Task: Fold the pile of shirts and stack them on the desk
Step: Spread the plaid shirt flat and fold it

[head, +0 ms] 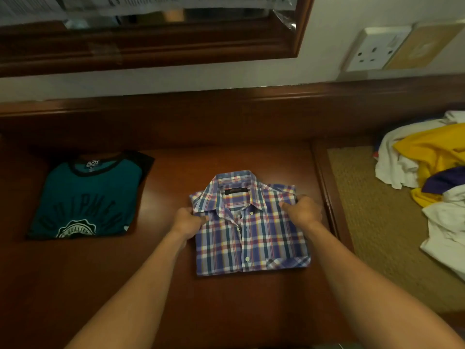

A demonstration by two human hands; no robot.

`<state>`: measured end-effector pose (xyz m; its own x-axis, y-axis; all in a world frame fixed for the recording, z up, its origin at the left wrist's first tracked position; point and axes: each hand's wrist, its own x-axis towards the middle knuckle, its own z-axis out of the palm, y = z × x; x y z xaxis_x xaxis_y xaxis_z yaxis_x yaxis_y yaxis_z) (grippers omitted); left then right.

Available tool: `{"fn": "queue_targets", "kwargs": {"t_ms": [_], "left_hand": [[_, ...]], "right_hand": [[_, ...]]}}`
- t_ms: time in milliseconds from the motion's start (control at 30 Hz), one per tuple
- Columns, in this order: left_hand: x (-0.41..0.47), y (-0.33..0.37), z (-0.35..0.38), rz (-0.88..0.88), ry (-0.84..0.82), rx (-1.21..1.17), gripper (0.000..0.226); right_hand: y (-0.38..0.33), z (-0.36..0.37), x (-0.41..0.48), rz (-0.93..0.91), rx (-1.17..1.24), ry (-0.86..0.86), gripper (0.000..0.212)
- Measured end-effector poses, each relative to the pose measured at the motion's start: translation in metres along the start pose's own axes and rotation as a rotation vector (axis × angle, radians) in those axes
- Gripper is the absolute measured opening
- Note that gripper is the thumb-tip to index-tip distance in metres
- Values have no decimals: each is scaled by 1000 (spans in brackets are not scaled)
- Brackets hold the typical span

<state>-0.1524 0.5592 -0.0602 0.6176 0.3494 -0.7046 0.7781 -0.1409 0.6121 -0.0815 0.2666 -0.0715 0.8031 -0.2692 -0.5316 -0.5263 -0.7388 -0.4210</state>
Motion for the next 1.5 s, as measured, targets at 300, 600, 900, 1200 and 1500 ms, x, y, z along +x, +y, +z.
{"fn": "queue_targets", "kwargs": {"t_ms": [300,600,900,1200,1500], "left_hand": [[-16,7,14,-30,35,-251,18],[-64,24,5,35,130,-262,12],[-127,21,-58,160,378,-268,30],[-165,-33,-183,286,334,-328,26],[-169,-94,-315,308,315,-390,34]], "right_hand": [[-1,4,13,87,337,-159,16],[-3,-20,-11,-79,461,-192,6],[-47,-39,-89,-171,647,-262,21],[-113,-1,-209,-239,746,-351,16],[-169,83,-297,-235,795,-318,21]]}}
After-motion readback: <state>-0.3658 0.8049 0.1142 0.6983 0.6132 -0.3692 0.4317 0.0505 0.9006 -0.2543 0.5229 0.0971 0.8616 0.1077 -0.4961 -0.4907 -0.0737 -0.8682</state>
